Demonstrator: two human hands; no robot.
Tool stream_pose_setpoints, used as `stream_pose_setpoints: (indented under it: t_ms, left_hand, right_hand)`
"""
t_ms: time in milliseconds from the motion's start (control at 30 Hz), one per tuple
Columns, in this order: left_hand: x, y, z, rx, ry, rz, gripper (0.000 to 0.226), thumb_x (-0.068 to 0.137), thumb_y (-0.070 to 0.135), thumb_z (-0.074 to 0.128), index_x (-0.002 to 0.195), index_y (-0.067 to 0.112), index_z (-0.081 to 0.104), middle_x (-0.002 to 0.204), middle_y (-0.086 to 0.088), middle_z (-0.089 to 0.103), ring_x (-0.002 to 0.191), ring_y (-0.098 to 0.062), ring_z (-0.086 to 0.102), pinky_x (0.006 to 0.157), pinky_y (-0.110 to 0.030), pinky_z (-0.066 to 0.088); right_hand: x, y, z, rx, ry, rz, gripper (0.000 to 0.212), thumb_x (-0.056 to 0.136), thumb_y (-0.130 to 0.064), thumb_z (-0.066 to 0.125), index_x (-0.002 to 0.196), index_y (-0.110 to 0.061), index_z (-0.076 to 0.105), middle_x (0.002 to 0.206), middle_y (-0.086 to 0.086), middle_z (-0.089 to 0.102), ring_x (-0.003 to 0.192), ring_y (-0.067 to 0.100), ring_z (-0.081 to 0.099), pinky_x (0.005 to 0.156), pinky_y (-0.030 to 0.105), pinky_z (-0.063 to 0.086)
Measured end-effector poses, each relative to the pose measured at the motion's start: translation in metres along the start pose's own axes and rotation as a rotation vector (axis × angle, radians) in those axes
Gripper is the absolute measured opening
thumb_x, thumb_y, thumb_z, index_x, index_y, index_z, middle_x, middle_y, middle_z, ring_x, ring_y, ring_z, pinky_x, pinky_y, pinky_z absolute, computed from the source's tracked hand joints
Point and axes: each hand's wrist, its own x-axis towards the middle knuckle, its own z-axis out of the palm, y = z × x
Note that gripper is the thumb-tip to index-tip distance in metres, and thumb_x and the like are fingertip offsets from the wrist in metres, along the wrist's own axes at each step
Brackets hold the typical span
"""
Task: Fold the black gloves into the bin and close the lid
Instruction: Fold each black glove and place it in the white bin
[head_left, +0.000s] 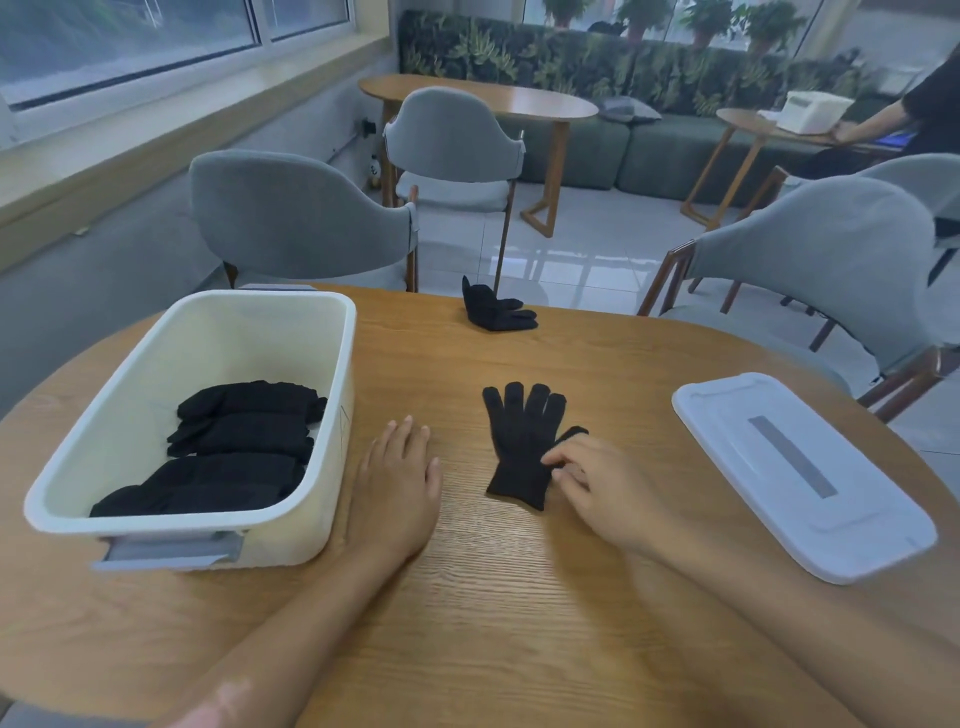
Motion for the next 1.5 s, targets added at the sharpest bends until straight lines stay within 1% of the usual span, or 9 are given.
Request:
stream_pose_setpoints:
  t_ms: [233,367,500,600,733,967,1167,1400,1500]
  left_hand:
    - [0.001,-0.001,0.002,0.033,0.005,0.002,0.053,0.106,0.04,0.034,0.155,0.02,0.037,0.164,-0.001,0.027,0.153,-0.018,0.019,0.125,-0.038,0.02]
    - [0.002,-0.002,0.004,0.032,0.012,0.004,0.052,0.106,0.04,0.035,0.153,0.019,0.039,0.163,-0.002,0.029,0.152,-0.019,0.021,0.124,-0.039,0.021]
    - [0.003,-0.003,0.005,0.034,0.022,0.006,0.051,0.105,0.039,0.037,0.152,0.019,0.042,0.163,-0.002,0.032,0.152,-0.019,0.023,0.124,-0.04,0.023]
    - [0.003,-0.003,0.006,0.039,0.028,0.011,0.051,0.105,0.039,0.037,0.151,0.018,0.043,0.162,-0.003,0.033,0.151,-0.02,0.024,0.123,-0.04,0.024]
    - [0.003,-0.003,0.006,0.045,0.031,0.012,0.052,0.104,0.04,0.037,0.151,0.018,0.043,0.162,-0.003,0.034,0.151,-0.02,0.025,0.123,-0.039,0.024]
    - [0.003,-0.004,0.007,0.033,0.023,0.015,0.051,0.105,0.039,0.036,0.152,0.019,0.042,0.162,-0.002,0.032,0.152,-0.019,0.022,0.123,-0.038,0.023]
    - [0.003,-0.003,0.005,0.023,0.013,0.006,0.052,0.106,0.039,0.034,0.154,0.019,0.038,0.164,-0.001,0.028,0.153,-0.019,0.019,0.124,-0.039,0.021]
    - [0.003,-0.003,0.004,0.022,0.01,0.01,0.052,0.106,0.038,0.034,0.154,0.019,0.038,0.164,-0.002,0.028,0.153,-0.019,0.019,0.125,-0.038,0.02]
    - [0.002,-0.002,0.003,0.023,0.005,0.012,0.052,0.106,0.038,0.034,0.154,0.018,0.038,0.164,-0.002,0.028,0.153,-0.019,0.019,0.125,-0.038,0.02]
  right_hand:
    - [0.021,-0.026,0.01,-0.045,0.031,0.089,0.03,0.098,-0.039,0.057,0.125,-0.027,0.058,0.119,-0.013,0.054,0.115,0.008,0.049,0.094,0.029,0.047]
    - [0.023,-0.046,0.024,-0.22,-0.041,-0.044,0.041,0.095,-0.049,0.057,0.128,-0.025,0.051,0.119,-0.007,0.051,0.111,0.014,0.049,0.086,0.031,0.049]
    - [0.02,-0.059,0.037,-0.517,-0.075,-0.218,0.033,0.095,-0.022,0.056,0.126,-0.017,0.044,0.111,0.002,0.05,0.098,0.022,0.052,0.067,0.03,0.041]
    - [0.027,-0.06,0.036,-0.605,-0.113,-0.26,0.048,0.09,-0.004,0.056,0.133,-0.018,0.037,0.106,0.005,0.047,0.087,0.022,0.052,0.063,0.034,0.05]
    - [0.049,-0.062,0.012,-0.14,-0.043,0.025,0.029,0.101,-0.014,0.041,0.124,-0.032,0.045,0.103,-0.003,0.042,0.077,0.013,0.053,0.068,0.038,0.053]
    - [0.049,-0.073,-0.04,0.624,0.497,0.252,0.019,0.1,-0.018,0.053,0.102,-0.031,0.067,0.102,-0.016,0.063,0.091,-0.001,0.061,0.075,0.014,0.05]
    - [-0.036,-0.056,0.002,0.373,-0.086,0.325,0.023,0.099,-0.032,0.056,0.119,-0.044,0.06,0.115,-0.022,0.056,0.105,-0.002,0.056,0.088,0.023,0.046]
    - [-0.029,-0.037,0.008,0.193,0.063,0.22,0.016,0.1,-0.029,0.053,0.107,-0.034,0.067,0.11,-0.025,0.055,0.111,0.0,0.051,0.094,0.026,0.045]
    - [-0.001,-0.036,0.008,0.105,0.1,0.134,0.019,0.102,-0.028,0.052,0.115,-0.029,0.066,0.113,-0.018,0.059,0.113,0.002,0.049,0.091,0.016,0.04]
